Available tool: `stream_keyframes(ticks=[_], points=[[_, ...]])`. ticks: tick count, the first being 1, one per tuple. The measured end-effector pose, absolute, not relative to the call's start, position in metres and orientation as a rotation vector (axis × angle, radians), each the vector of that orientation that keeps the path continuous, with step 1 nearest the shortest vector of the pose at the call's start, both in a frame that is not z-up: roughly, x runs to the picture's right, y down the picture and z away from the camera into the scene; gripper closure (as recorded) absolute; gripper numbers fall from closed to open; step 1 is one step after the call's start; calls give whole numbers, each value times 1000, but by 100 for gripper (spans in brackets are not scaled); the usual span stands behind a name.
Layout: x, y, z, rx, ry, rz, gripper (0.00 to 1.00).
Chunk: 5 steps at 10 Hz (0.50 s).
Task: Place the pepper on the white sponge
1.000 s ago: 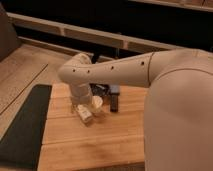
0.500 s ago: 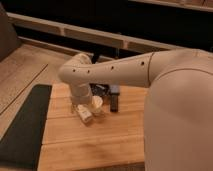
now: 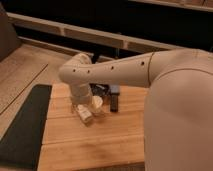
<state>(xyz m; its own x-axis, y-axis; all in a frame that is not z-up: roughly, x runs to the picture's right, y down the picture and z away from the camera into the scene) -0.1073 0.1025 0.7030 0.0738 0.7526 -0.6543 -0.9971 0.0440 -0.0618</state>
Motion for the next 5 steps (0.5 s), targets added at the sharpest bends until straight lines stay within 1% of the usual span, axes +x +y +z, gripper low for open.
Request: stream_keyframes(ticks=[1, 3, 5], points=[[-108, 101, 704, -585, 514, 1432, 35], [-116, 70, 716, -541, 378, 1371, 35], [-128, 26, 728, -501, 185, 1288, 35]])
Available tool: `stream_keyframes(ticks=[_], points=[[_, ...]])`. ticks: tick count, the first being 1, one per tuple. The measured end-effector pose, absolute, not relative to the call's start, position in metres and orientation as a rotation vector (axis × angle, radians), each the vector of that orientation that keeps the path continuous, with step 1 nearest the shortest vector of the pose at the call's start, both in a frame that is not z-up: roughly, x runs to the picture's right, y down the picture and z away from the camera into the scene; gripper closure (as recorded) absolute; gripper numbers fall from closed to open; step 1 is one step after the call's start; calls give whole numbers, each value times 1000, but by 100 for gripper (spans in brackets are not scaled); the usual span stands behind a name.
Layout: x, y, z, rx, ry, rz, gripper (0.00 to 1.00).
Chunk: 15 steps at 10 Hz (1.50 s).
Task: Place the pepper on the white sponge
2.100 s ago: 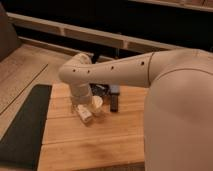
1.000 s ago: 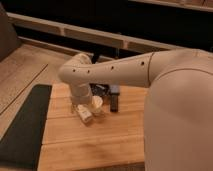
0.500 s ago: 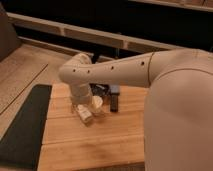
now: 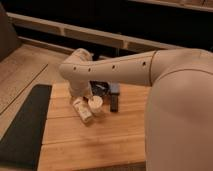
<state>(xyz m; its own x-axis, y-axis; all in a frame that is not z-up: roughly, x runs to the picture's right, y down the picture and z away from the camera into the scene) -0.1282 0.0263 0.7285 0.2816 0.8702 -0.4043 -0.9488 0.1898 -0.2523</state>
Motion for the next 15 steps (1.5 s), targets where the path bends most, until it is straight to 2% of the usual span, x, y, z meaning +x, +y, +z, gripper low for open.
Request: stream_keyframes(ticks=[3, 8, 10, 15], points=[[-144, -11, 735, -488, 9, 1213, 35], [-144, -23, 740, -477, -9, 1197, 35], [-153, -30, 764, -492, 0, 1135, 35], [-222, -16, 824, -634, -32, 959, 35]])
